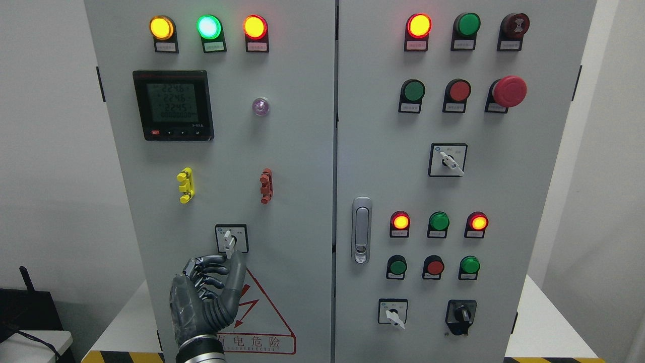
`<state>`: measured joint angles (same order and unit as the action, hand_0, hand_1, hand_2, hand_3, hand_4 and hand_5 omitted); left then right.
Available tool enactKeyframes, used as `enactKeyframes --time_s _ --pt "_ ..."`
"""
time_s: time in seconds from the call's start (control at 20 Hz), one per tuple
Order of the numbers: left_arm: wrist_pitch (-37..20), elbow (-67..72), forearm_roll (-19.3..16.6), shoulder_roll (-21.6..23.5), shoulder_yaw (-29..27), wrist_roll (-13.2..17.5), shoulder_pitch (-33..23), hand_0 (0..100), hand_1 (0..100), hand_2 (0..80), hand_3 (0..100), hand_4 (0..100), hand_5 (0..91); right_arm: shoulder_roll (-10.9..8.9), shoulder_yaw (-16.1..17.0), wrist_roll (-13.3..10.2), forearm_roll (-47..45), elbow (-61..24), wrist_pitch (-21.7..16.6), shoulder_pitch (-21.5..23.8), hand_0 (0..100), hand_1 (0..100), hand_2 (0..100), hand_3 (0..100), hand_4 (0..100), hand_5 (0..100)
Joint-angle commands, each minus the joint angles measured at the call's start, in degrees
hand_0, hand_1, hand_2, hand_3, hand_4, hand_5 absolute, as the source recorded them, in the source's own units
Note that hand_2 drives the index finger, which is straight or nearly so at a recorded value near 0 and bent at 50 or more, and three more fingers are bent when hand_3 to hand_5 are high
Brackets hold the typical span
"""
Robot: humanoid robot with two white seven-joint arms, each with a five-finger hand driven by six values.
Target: Turn on light switch 1
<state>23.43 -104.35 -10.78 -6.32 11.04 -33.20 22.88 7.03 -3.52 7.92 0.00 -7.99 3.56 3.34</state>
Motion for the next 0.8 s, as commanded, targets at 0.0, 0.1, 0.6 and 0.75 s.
enactKeyframes --time_s 0.0,0.1,0.6,0.75 --pt "0.48 -0.33 -0.47 -0.01 -0.4 -0.64 0.68 18 54 48.2 68 79 83.6 0.0 0.0 -0.01 -0.97 -0.01 -0.05 0.0 12 39 0 0 0 0" --pt "1.53 -0.33 -0.47 -0.01 -0.4 -0.64 0.94 19 54 48.2 68 79 84.0 0.0 0.0 -0.01 -0.97 -0.01 -0.05 0.0 12 39 0 0 0 0" --pt "2.5 -0.33 -0.38 -0.1 -0.05 -0.55 1.99 22 51 49.3 69 79 84.4 0.0 0.0 -0.01 -0.97 -0.01 -0.05 0.0 12 39 0 0 0 0" --pt "2.85 -0.24 -0.47 -0.01 0.12 -0.55 1.99 22 50 49.9 69 79 84.4 0.0 0.0 -0.01 -1.05 -0.01 0.04 0.0 12 39 0 0 0 0"
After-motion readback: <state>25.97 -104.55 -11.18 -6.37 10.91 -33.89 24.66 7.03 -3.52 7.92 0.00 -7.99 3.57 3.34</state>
